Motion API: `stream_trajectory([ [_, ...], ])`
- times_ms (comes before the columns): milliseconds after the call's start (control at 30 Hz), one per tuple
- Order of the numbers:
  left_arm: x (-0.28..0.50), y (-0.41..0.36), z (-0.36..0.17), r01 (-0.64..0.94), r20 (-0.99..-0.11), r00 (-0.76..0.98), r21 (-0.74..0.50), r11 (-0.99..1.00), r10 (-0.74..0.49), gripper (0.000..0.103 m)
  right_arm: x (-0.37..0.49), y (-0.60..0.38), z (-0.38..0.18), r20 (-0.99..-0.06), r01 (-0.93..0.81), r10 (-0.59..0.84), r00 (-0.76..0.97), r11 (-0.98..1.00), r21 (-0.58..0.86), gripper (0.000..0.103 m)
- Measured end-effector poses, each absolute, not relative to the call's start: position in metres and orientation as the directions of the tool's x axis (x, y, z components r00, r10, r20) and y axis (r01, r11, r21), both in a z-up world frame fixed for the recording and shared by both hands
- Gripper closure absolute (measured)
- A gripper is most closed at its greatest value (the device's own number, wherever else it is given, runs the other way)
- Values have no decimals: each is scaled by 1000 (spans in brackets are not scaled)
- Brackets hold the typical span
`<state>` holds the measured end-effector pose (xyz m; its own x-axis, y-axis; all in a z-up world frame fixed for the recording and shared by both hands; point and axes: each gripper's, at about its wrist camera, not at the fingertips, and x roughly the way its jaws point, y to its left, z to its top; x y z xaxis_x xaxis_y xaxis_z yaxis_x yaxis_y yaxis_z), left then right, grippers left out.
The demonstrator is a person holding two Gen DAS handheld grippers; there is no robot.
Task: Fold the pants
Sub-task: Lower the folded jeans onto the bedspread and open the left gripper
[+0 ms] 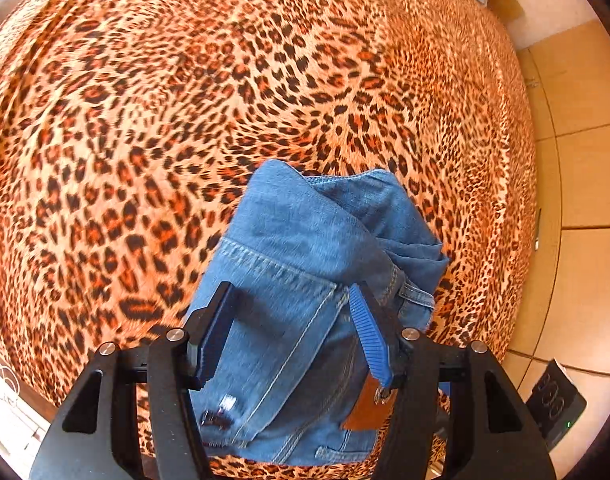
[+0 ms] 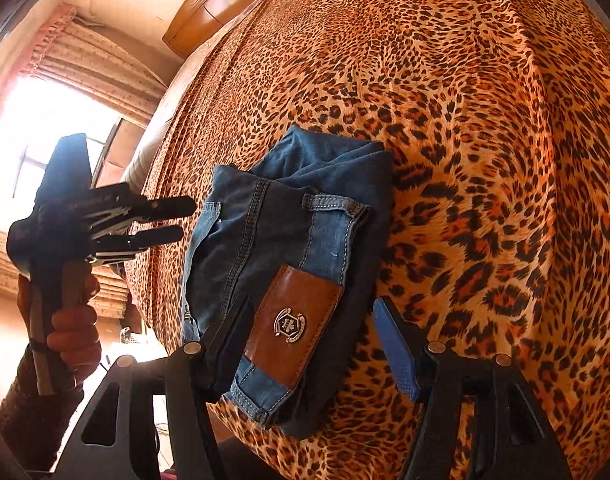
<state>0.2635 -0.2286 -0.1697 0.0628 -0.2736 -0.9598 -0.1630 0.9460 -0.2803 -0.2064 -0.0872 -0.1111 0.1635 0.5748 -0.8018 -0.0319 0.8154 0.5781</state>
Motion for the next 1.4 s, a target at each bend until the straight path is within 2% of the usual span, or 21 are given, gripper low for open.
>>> stream_trajectory([
  [33,270,-234,-179,-142,-971,41,-239,961,-236,45,-209,-83,-113,-809,-9,565,161,821,571,38],
  [133,281,-248,-192,-56,-983,21,-185,981,-184,34,-221,-74,-113,-825,65,541,160,829,556,38],
  [300,270,-245,-170,100,-972,58,-220,970,-226,34,-243,-64,-101,-876,151,437,204,870,469,37],
  [467,243,-216,-141,214,-958,148,-212,954,-246,34,-263,-58,-88,-905,270,337,259,874,403,24],
  [633,221,-199,-138,300,-955,173,-183,936,-241,34,-283,-33,-76,-948,353,178,265,897,267,16],
  [733,207,-189,-133,317,-950,192,-177,932,-246,34,-293,-21,-72,-974,412,62,219,899,150,11],
  [900,199,-183,-127,305,-945,254,-127,944,-209,34,-302,-19,-66,-965,454,62,256,873,177,11],
  [1000,193,-182,-122,287,-932,312,-94,953,-186,32,-298,-23,-62,-959,465,60,276,865,187,0],
  [1267,166,-187,-111,265,-890,454,76,961,-54,32,-302,-23,-50,-936,419,0,352,894,158,0],
  [1400,153,-178,-112,246,-884,467,96,964,-31,32,-305,-24,-52,-930,401,-9,367,904,149,0],
])
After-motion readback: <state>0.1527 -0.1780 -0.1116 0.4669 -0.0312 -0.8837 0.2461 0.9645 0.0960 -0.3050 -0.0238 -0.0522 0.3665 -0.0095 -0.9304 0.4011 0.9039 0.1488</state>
